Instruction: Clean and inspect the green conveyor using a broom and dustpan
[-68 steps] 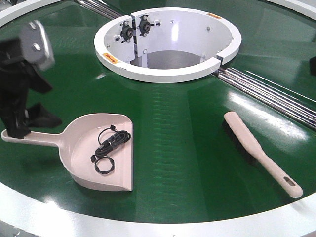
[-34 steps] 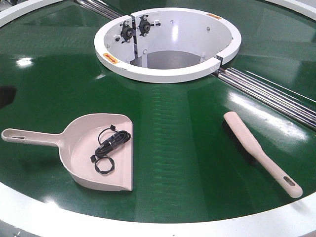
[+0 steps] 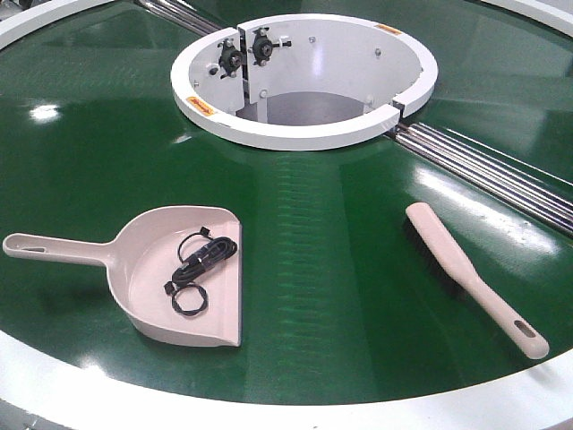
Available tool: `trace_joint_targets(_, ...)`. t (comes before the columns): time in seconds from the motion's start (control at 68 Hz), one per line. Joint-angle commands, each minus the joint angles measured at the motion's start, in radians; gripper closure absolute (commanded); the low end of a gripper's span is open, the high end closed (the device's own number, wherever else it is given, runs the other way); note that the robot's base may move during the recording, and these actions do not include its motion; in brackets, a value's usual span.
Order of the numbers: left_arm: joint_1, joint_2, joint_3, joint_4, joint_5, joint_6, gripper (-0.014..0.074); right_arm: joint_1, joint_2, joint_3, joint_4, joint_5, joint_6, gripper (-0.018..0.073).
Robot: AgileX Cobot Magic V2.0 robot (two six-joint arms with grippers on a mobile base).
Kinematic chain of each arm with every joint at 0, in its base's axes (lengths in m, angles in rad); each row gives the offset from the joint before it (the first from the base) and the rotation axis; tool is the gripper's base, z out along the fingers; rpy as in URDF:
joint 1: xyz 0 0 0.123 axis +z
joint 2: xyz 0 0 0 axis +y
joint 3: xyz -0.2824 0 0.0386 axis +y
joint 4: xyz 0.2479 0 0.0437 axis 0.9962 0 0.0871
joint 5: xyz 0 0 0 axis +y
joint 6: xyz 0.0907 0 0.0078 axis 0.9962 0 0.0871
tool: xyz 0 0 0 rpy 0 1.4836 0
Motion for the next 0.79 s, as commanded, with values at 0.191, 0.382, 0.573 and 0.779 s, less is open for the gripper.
trace_joint_targets(0.191, -0.007, 0.011, -0.029, -0.018, -0.053, -0.009, 0.0605, -0.006, 0.027, -0.027, -0.001, -0.073, -0.010, 0.0574)
trace_joint_targets(0.382, -0.007, 0.011, -0.029, -0.019, -0.124, -0.010, 0.0604, -0.006, 0.027, -0.027, 0.004, -0.075, -0.010, 0.0568)
trace_joint_targets(0.573, -0.007, 0.011, -0.028, -0.019, -0.112, -0.010, 0.0604, -0.006, 0.027, -0.027, 0.004, -0.072, -0.010, 0.0568)
trace_joint_targets(0.779, -0.007, 0.011, -0.028, -0.019, -0.112, -0.010, 0.0604, -0.006, 0.027, -0.027, 0.004, -0.072, -0.010, 0.0568)
